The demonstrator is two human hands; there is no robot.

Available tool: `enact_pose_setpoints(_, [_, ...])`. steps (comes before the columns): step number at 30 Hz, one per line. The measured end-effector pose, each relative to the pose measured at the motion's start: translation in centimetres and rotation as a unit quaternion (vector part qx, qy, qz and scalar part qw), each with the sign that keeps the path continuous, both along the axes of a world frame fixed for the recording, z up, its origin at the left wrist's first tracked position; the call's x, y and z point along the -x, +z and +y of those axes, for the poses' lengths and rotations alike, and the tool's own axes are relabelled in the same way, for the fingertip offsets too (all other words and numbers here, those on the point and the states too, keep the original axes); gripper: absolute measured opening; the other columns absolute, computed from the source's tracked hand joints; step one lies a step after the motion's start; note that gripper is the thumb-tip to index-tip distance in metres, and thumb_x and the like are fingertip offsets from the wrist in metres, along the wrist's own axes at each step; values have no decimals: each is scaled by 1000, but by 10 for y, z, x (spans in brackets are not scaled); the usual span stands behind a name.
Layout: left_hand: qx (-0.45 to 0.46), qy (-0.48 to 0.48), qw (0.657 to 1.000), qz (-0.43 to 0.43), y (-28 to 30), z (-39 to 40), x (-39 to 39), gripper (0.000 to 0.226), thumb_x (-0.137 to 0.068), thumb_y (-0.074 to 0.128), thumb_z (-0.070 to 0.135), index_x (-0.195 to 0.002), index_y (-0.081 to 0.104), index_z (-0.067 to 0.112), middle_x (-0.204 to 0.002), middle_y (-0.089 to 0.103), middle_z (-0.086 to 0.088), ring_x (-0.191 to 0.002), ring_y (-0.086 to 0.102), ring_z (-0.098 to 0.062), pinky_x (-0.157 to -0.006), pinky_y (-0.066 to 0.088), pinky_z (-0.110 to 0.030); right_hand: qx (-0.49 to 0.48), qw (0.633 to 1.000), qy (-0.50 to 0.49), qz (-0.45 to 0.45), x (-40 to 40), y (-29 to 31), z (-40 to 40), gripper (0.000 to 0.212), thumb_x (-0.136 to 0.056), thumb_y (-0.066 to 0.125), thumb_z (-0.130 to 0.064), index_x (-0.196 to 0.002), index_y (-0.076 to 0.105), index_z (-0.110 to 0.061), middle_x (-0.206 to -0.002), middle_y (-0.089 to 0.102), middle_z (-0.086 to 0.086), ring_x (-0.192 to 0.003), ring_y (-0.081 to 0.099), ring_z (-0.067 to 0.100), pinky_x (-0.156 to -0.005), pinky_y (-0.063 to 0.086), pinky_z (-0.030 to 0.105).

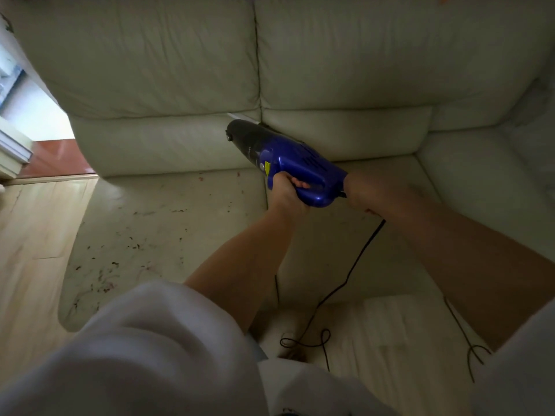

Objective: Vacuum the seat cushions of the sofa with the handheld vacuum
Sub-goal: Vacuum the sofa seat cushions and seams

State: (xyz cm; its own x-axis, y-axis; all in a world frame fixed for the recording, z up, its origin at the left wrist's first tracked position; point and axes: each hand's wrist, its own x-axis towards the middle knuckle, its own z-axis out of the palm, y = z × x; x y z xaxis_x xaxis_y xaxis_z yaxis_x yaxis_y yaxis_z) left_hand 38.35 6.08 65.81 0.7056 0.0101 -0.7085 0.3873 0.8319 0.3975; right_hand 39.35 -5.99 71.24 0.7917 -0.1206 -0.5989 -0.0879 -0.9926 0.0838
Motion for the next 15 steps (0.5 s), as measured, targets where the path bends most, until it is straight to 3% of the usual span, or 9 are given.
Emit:
enact_pose_setpoints(5, [-9,-18,1000,10,1,-22,2,31,-88,43,6,-59,45,17,-39,42,7,-34,42,-6,-49,40,-20,-17,999,-34,24,3,0,-21,36,-99,44,-11,-132,49,2,-83,46,9,-61,40,19,-53,33,28])
enact_pose_setpoints(8, [-15,-21,1000,7,3,-31,1,32,-86,41,4,-56,41,16,-37,40,6,-32,40,-7,-50,39,-21,-14,999,-45,14,5,-2,-31,28,-98,46,-13,-123,55,-2,-83,49,9,-71,48,21,-70,43,34])
enact_pose_setpoints(11, [-19,-35,999,9,4,-41,1,32,-85,41,4,-56,41,17,-38,40,6,-32,41,-7,-49,40,-21,-23,999,-45,-3,9,-3,-43,25,-97,47,-9,-120,55,-4,-73,45,8,-70,48,21,-64,39,30])
enact_pose_setpoints(15, [-40,-55,998,2,5,-50,-1,31,-82,41,6,-54,38,17,-39,40,4,-33,41,-8,-46,41,-21,-35,997,-71,-14,13,-1,-54,15,-99,44,-9,-97,56,0,-65,35,6,-54,33,15,-53,33,25])
